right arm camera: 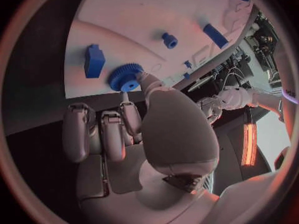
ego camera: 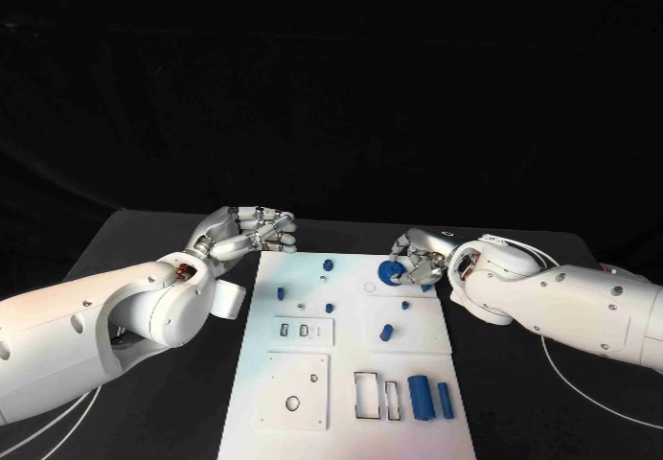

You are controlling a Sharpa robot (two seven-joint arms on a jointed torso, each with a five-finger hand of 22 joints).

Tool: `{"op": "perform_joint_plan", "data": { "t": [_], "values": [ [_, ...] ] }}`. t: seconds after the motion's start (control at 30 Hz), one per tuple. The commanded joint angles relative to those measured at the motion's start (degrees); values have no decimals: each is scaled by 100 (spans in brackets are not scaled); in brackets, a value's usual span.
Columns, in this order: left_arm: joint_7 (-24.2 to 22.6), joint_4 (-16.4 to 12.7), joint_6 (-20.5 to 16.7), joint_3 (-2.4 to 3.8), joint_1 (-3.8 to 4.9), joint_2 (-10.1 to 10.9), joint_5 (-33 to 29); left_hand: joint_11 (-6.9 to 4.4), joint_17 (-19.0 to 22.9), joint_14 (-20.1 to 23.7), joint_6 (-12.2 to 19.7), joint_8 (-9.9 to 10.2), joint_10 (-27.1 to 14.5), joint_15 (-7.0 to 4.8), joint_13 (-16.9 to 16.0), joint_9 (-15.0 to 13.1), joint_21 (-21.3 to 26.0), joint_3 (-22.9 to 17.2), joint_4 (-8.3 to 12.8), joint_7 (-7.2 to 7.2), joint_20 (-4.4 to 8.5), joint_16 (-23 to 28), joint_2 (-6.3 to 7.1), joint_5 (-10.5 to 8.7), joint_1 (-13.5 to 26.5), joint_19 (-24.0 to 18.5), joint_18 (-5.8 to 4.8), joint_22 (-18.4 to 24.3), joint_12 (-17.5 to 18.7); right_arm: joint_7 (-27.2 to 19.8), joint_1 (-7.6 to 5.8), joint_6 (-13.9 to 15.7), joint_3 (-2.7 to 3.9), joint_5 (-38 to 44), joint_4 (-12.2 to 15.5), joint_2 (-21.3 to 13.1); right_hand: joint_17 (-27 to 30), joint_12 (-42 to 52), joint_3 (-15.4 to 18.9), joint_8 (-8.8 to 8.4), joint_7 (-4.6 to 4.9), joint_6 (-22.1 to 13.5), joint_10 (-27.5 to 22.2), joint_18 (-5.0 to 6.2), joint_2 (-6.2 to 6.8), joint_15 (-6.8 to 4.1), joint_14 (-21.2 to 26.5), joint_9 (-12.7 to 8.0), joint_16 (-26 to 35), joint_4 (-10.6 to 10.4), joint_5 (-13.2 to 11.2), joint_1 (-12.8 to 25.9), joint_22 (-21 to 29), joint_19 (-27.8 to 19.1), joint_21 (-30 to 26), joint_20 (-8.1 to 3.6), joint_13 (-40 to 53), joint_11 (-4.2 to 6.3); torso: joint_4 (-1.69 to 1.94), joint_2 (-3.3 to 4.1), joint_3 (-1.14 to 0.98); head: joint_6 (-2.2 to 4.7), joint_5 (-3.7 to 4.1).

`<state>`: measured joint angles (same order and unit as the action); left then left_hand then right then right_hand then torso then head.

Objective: Assemble the parts on the task board

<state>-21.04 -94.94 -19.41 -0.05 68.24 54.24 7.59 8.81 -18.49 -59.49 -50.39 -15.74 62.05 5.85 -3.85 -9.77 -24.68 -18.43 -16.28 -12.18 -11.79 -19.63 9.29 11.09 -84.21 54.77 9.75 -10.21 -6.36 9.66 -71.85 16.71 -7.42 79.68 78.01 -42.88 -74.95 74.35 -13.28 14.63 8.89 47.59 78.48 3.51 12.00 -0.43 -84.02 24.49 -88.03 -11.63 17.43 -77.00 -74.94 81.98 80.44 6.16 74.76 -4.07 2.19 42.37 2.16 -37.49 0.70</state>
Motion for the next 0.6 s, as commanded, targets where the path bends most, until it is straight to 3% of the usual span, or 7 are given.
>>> {"op": "perform_joint_plan", "data": {
  "t": [0.03,0.37,0.6],
  "values": [
    [-27,-5,77,5,7,-9,-22,19,-8,4,13,35,9,22,0,-10,-20,-33,-6,-14,12,34,50,-33,-13,28,62,-9,36,63,13,-135,-4,218,-20,17,-867,49,-2,28,23,12,60,-49,-5,49,-473,6,-24,-38,-7,-47,-310,48,22,-6,38,-16,-6,0,-1,-8,-14],
    [-24,0,83,5,7,-12,-22,19,-8,4,13,35,9,22,0,-10,-20,-33,-6,-14,12,34,50,-33,-13,28,62,-9,36,78,36,-172,-8,262,-66,58,-900,180,-49,48,20,59,120,-59,-100,50,-479,14,-36,-68,-15,-89,-361,74,55,-3,157,-13,-1,0,-2,-24,-14],
    [-21,8,84,5,7,-11,-22,19,-8,4,13,35,9,22,0,-10,-20,-33,-6,-14,12,34,50,-33,-13,28,62,-9,36,77,52,-133,-11,290,-85,71,-936,395,-215,90,4,209,246,-74,-242,42,-484,18,-50,-79,-273,-184,-439,113,104,-7,358,1,-5,-4,1,-37,-20]
  ]
}}
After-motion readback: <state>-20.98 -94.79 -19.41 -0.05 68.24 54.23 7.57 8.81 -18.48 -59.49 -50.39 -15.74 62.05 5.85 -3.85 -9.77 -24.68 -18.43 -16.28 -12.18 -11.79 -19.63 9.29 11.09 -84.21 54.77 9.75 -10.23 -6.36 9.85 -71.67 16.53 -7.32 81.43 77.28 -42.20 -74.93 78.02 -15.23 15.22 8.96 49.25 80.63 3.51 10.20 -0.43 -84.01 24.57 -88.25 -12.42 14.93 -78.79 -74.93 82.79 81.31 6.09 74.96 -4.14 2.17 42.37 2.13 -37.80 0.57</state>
